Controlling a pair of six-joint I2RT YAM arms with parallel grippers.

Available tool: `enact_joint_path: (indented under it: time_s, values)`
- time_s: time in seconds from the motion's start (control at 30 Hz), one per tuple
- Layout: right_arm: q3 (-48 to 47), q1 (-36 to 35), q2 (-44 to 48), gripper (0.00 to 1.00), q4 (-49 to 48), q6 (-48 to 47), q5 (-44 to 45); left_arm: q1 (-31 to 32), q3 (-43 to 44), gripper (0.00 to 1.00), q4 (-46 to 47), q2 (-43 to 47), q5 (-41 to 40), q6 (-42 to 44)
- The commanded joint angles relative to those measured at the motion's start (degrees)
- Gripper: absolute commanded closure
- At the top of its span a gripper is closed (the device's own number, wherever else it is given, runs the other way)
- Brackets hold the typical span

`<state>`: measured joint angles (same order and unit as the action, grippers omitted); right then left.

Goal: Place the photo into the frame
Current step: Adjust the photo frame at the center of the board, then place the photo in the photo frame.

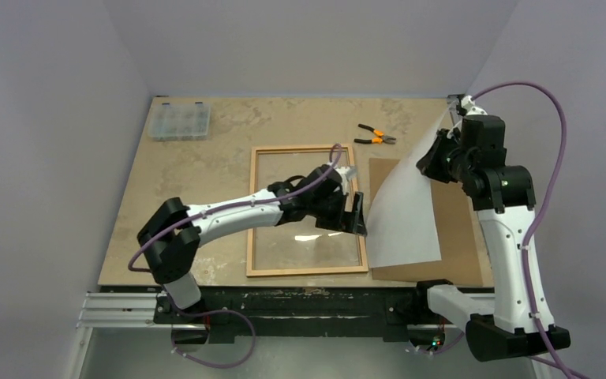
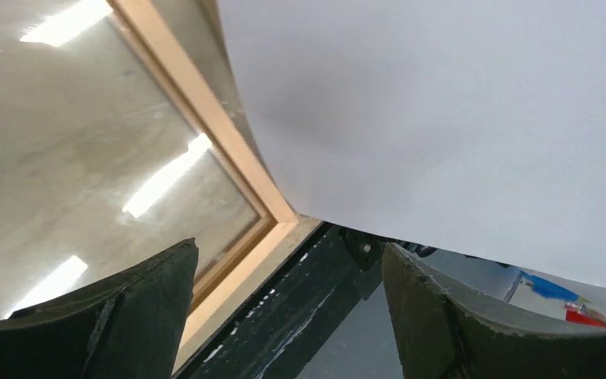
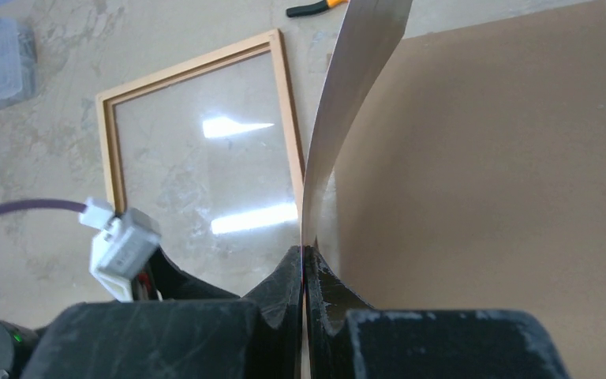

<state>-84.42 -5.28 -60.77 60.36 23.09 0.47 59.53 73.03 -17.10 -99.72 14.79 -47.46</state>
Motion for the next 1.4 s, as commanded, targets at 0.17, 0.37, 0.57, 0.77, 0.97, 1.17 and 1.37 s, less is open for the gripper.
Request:
enact_joint_path:
  time_s: [0.17,0.37,0.57,0.77,0.97,1.17,1.37]
  values:
    - [-4.76,0.14,-2.40,1.00,-6.06,0.44,-16.67,-13.25,-13.69,0.16,-0.19,16.95,0.34,0.65]
    - [-6.00,0.17,-4.68,1.00,-10.49,2.97,-26.52,-19.52,-16.24,0.15,-10.64,30.53,-7.77,3.26]
    - [-5.27,0.16,-5.89,1.00,-18.24,7.47,-37.68,-19.89,-12.25,0.15,-21.95,40.73,-17.46,5.89]
    - [3.52,0.16,-3.96,1.00,-28.07,11.03,-43.28,-19.97,-12.84,0.15,-23.85,44.43,-20.18,6.37]
    - [14.91,0.15,-4.40,1.00,-29.21,8.23,-39.45,-19.97,-14.19,0.15,-23.78,42.49,-18.77,5.70]
    - [30.32,0.11,-9.62,1.00,-34.42,5.63,-34.32,-19.95,-14.81,0.15,-23.53,41.83,-17.63,4.95]
    - [35.95,0.17,-13.91,1.00,-38.54,4.93,-28.19,-19.98,-14.86,0.16,-24.20,43.07,-18.03,4.50]
